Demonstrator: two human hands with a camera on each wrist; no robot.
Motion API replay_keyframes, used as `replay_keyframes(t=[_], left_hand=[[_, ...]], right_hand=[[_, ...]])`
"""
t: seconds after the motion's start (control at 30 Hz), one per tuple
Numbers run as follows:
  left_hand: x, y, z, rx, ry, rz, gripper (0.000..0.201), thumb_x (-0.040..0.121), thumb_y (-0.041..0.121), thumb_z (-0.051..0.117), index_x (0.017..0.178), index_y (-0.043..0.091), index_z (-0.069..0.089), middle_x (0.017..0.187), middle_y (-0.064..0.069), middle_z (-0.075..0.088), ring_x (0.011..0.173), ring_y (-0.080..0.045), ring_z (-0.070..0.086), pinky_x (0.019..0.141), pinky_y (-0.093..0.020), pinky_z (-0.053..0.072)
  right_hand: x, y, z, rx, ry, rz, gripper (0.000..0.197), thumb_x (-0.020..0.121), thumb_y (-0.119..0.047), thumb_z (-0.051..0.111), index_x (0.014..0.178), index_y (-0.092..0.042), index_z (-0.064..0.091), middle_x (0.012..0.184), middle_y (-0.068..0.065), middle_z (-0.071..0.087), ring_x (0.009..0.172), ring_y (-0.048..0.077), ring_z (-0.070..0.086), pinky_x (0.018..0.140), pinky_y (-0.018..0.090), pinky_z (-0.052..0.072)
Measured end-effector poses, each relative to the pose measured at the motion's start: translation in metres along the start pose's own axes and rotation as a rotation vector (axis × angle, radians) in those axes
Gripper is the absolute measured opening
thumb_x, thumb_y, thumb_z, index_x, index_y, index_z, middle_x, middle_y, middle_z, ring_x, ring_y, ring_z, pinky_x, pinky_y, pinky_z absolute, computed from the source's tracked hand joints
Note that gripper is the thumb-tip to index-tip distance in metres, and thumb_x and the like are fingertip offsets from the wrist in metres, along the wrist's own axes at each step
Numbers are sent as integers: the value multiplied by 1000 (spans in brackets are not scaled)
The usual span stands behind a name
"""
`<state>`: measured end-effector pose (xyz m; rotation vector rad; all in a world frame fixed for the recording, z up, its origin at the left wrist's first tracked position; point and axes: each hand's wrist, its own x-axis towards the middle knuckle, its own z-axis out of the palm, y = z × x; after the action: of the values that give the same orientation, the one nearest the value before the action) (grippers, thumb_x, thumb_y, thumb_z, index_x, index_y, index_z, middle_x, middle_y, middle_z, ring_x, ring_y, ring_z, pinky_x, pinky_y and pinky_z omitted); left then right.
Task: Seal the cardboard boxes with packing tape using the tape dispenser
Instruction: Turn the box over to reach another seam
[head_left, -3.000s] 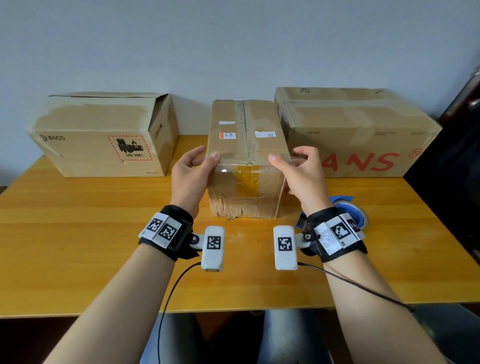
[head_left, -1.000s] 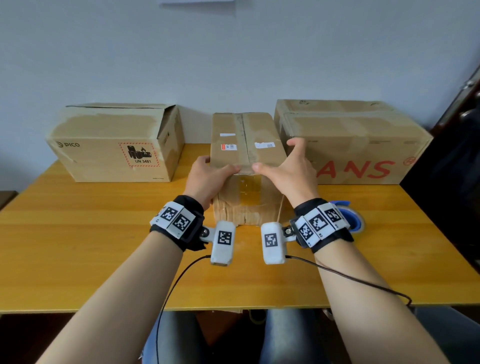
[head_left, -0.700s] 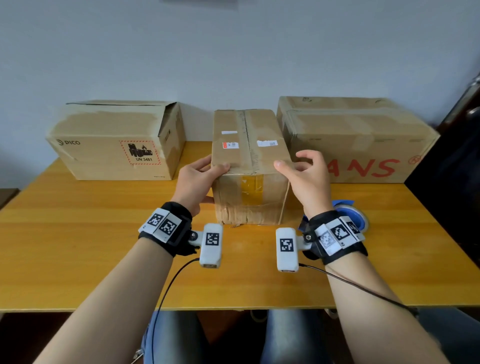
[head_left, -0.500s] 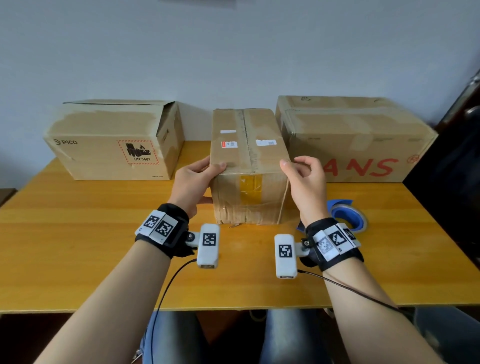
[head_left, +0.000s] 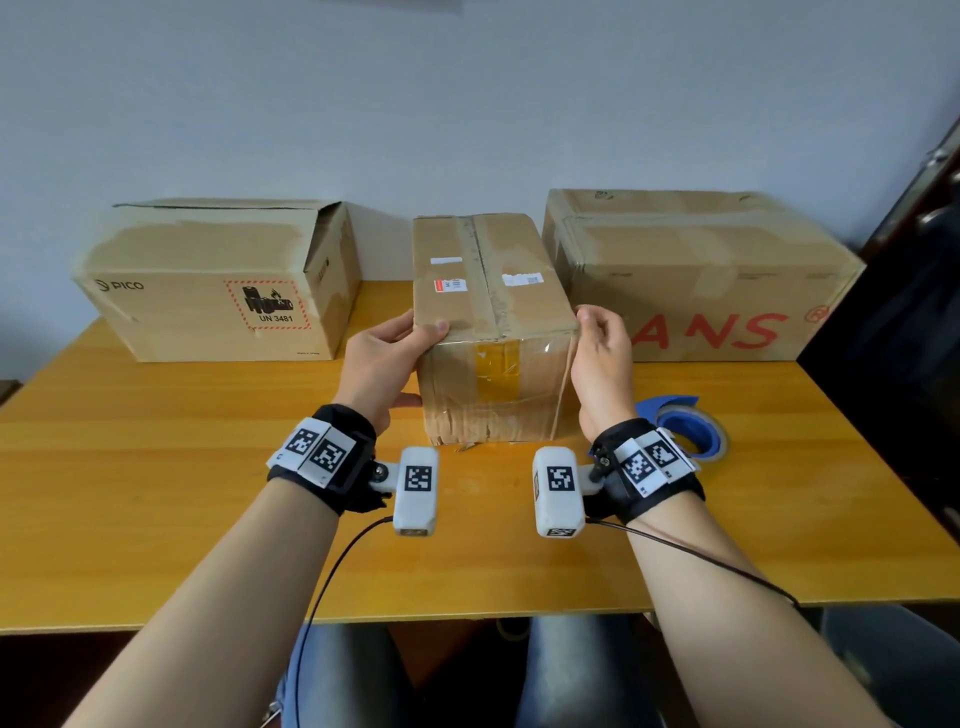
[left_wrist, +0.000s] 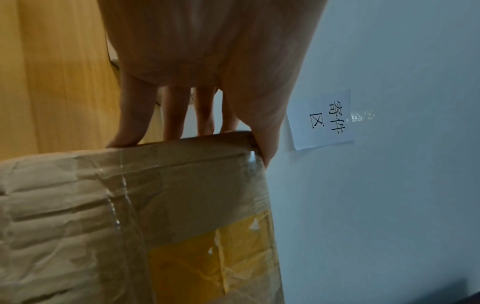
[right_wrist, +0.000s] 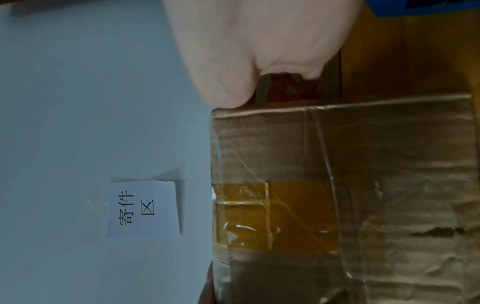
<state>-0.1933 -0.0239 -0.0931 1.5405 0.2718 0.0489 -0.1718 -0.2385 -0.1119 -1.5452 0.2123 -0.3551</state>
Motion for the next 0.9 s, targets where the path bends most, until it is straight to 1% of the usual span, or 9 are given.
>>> replay_keyframes(t=[0.13,0.37,0.5,0.53,0.6,0.67,0.73,0.8,0.9], left_hand=[[3,-3,0,-2,-1,1,57,83,40,79,135,24,63,113,6,73,106,-17,68,70,-48,63],[8,1,-4,39,-32,8,56,86,43,75,138,27,59,118,4,70,109,-19,66,74,-49,63],[15,1,-5,188,72,271,54,84,49,74,134,37,59,132,7,58,119,-13,57,96,-44,55],[15,1,-4,264,86,381,46,83,50,74,127,40,64,134,9,54,124,-11,53,104,-36,48],[12,2,2,422,57,540,29,85,43,76,112,35,74,132,9,55,123,-5,50,101,-18,38],[7,2,11,539,35,605,22,84,37,78,104,27,78,123,9,62,112,-3,56,91,-14,42],[7,0,16,547,41,623,25,80,38,81,101,24,80,117,10,66,105,-2,60,89,-18,49],[9,-2,15,530,48,628,28,77,39,83,101,23,80,115,11,67,103,-1,61,89,-22,52],[11,-7,11,524,12,658,36,73,42,84,103,22,80,115,11,67,106,0,61,93,-26,52]], right_hand=[[4,4,0,-36,-32,-8,25,104,-9,47,121,-25,55,110,-12,64,105,5,62,93,29,53],[8,-1,-17,-226,-82,-41,48,94,5,45,125,-31,51,109,-13,69,106,11,66,97,42,55],[7,-31,-25,-360,-87,-379,27,98,-13,56,120,-21,70,117,-7,68,107,6,63,99,35,52],[4,-39,-24,-403,-126,-492,22,96,-18,61,113,-21,75,115,-7,69,106,4,62,100,36,51],[1,-47,-15,-502,-238,-605,17,91,-31,69,102,-24,79,114,-8,71,108,3,61,106,41,45],[1,-48,-3,-614,-320,-548,26,81,-50,73,98,-32,79,121,-12,69,118,11,56,109,40,39],[2,-41,6,-705,-331,-497,34,72,-60,77,95,-35,79,121,-15,67,123,14,48,99,31,35],[1,-34,8,-716,-308,-505,29,69,-55,83,90,-35,80,114,-20,67,119,13,42,90,26,31],[2,-28,6,-683,-302,-533,26,69,-49,86,89,-33,80,111,-21,68,115,13,42,92,25,34]])
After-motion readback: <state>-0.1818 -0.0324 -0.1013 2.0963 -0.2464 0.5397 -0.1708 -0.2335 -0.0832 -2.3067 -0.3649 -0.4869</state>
